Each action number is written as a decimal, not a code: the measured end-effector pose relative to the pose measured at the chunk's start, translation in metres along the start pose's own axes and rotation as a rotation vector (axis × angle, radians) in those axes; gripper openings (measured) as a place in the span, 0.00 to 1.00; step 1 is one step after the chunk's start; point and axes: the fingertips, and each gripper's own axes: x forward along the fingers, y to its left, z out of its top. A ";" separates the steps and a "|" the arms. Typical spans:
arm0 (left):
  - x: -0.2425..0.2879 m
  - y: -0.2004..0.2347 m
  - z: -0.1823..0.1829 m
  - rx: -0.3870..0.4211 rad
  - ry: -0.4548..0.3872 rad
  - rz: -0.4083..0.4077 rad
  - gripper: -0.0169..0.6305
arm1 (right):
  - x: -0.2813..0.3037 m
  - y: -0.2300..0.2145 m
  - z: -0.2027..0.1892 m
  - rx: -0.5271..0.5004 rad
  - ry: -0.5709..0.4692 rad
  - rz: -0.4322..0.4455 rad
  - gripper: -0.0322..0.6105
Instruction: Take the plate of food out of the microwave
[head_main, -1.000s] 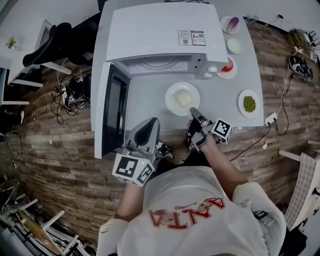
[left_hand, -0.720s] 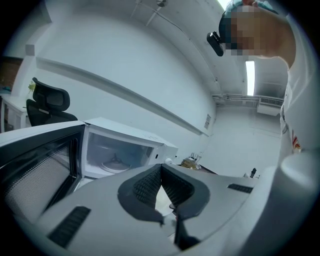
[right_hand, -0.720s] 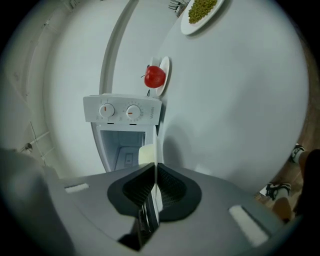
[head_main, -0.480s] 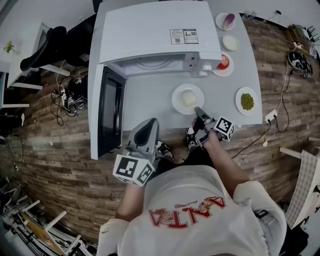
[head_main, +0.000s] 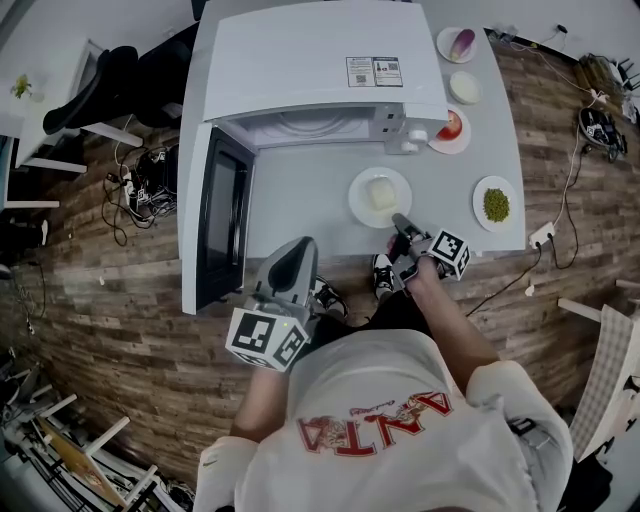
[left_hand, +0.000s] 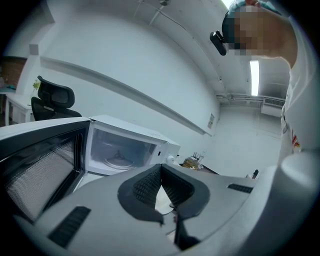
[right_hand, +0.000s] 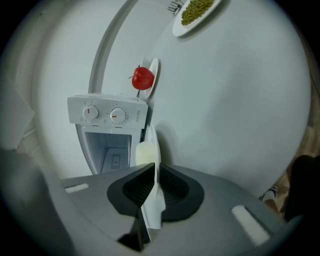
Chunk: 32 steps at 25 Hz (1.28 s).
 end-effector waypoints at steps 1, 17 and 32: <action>0.000 0.000 -0.001 -0.001 -0.002 -0.002 0.04 | 0.000 0.003 -0.001 -0.023 0.006 -0.001 0.09; -0.006 0.004 0.001 -0.005 -0.006 -0.007 0.04 | -0.014 0.006 -0.022 -0.678 0.306 -0.332 0.32; -0.015 0.013 0.054 0.123 -0.066 -0.009 0.04 | -0.070 0.217 -0.005 -1.085 -0.036 0.004 0.05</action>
